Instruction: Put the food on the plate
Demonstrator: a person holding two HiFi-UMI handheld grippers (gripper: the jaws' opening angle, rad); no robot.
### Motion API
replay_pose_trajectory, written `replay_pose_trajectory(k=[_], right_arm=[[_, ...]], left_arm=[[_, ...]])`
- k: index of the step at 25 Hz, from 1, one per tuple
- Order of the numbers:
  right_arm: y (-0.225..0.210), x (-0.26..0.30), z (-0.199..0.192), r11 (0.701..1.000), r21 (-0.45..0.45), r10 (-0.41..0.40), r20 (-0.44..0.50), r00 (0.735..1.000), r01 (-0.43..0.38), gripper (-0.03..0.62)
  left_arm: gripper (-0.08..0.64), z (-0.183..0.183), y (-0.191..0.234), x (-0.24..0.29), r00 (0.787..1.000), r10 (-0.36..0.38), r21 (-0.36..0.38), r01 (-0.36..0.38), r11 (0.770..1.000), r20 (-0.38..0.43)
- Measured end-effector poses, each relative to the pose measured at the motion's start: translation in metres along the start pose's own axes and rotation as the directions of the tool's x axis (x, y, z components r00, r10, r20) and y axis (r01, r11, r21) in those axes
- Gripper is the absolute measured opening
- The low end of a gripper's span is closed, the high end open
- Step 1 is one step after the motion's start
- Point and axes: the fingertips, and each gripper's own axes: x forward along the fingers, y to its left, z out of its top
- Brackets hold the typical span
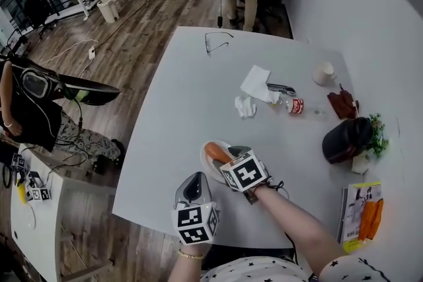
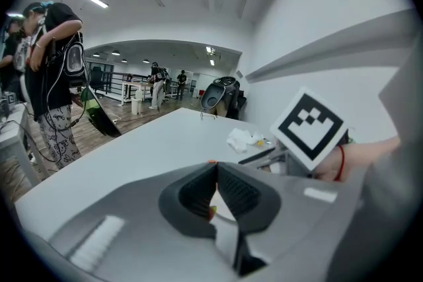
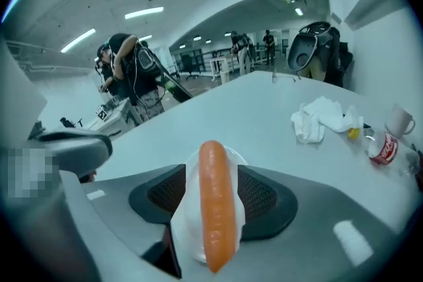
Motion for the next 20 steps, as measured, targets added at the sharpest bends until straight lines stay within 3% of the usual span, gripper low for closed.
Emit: replay_pose_trajectory(k=[3,6,8,13,16,20], right_arm=[[0.011,-0.037,0.015,0.998,0.062,0.008,0.167,0.986,-0.019,0.211],[0.023,-0.079,0.023,0.993,0.118,-0.017,0.35,0.937,-0.026,0.084],[0.031,-0.101,0.018,0.99,0.14,-0.053,0.419,0.906,-0.007,0.01],[0.049,-0.135,-0.009,0.981,0.19,-0.122,0.484,0.867,0.032,0.0],[0.058,-0.146,-0.023,0.974,0.225,-0.126,0.493,0.861,0.014,0.0],[0.068,-0.159,-0.027,0.978,0.209,-0.128,0.503,0.855,0.023,0.0]], left_arm=[[0.008,0.004,-0.007,-0.009,1.0,-0.012,0.008,0.012,1.0,0.009],[0.008,0.006,-0.013,-0.021,1.0,-0.023,0.001,0.023,1.0,0.019],[0.008,0.006,-0.016,-0.031,0.999,-0.021,0.004,0.021,1.0,0.026],[0.008,0.001,-0.025,-0.057,0.999,-0.028,0.014,0.027,1.0,0.041],[0.008,-0.004,-0.031,-0.072,0.998,-0.037,0.03,0.036,0.999,0.047],[0.008,-0.006,-0.036,-0.086,0.998,-0.041,0.035,0.039,0.999,0.056]])
